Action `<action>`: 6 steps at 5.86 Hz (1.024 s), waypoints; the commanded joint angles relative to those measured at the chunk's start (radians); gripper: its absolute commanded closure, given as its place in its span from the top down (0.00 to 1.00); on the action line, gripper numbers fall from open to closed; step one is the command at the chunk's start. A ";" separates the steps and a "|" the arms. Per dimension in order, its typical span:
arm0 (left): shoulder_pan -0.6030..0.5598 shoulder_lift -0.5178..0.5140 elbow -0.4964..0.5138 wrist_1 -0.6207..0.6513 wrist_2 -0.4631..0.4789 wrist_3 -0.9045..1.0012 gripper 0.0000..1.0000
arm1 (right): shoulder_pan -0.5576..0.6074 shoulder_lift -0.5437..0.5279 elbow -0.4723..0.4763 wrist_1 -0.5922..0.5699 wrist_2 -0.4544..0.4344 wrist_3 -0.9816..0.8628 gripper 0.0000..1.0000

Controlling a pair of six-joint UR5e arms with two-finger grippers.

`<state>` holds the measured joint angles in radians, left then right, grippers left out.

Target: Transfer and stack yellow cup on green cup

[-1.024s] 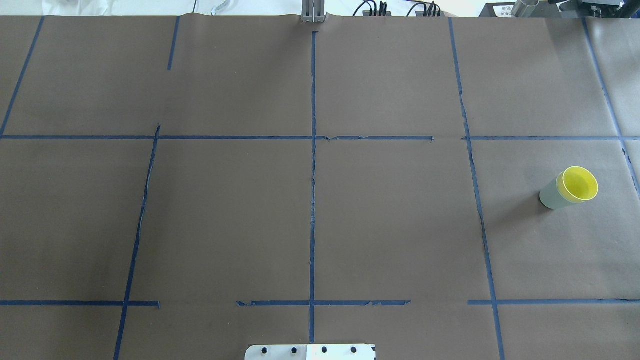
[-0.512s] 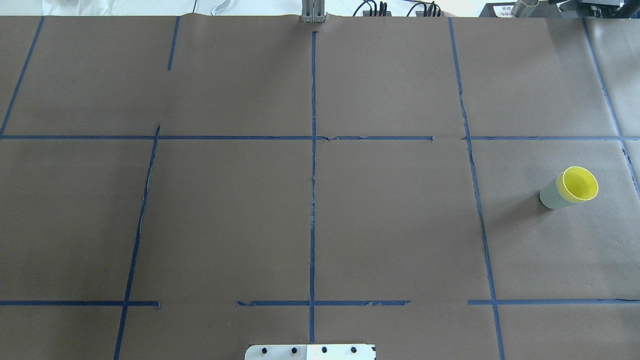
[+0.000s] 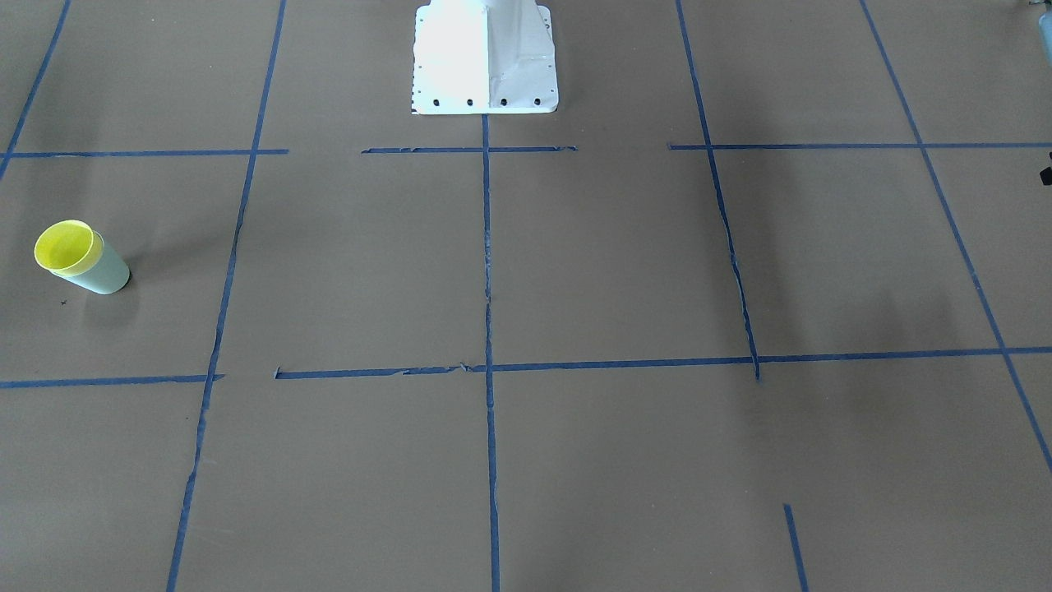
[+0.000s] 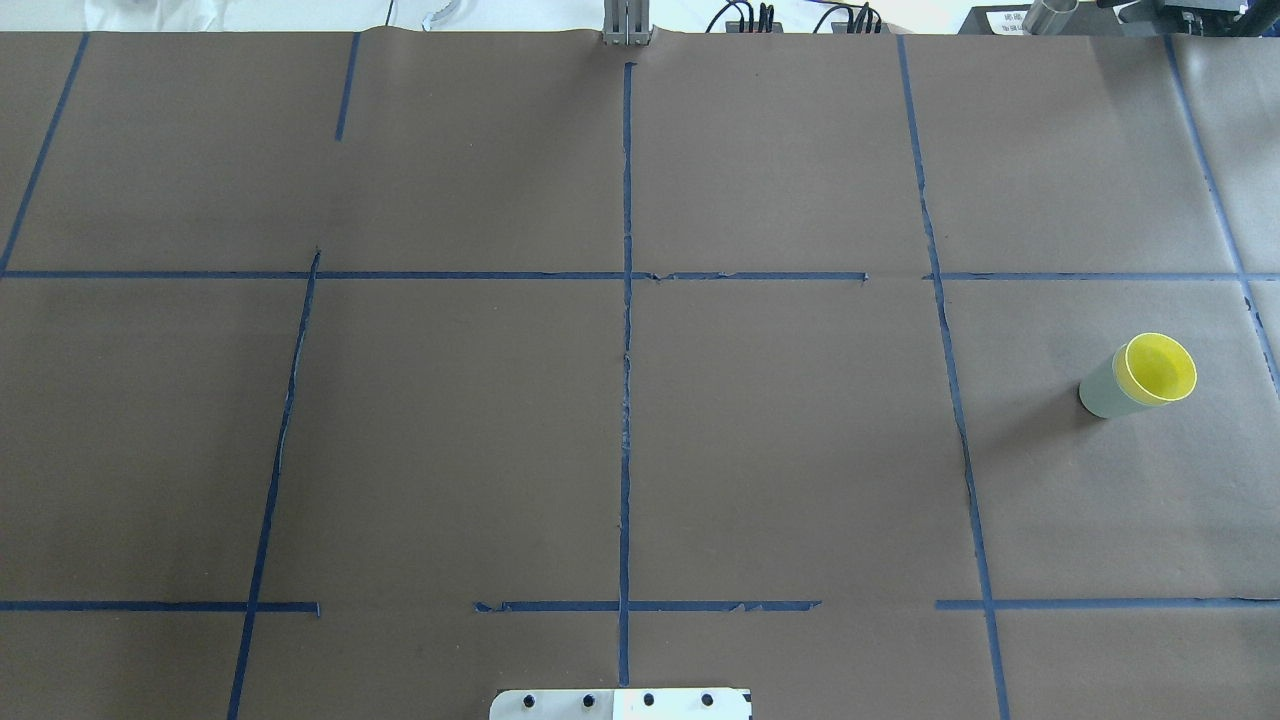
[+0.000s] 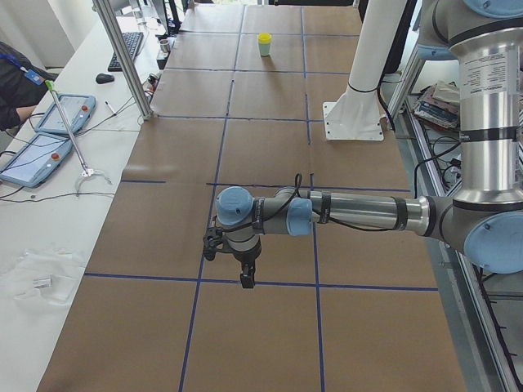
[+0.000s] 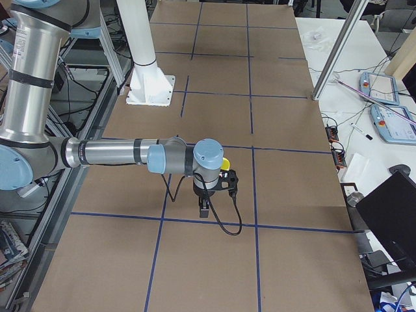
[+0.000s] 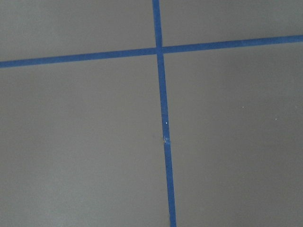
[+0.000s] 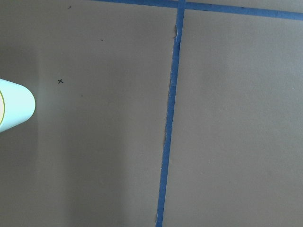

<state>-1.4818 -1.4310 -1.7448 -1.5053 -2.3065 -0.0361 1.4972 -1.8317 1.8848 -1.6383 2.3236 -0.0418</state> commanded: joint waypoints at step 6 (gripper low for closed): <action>-0.002 0.010 0.005 0.004 -0.001 0.001 1.00 | 0.000 0.000 -0.007 0.000 0.000 -0.001 1.00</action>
<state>-1.4832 -1.4236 -1.7380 -1.5018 -2.3071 -0.0353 1.4972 -1.8316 1.8785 -1.6383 2.3240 -0.0429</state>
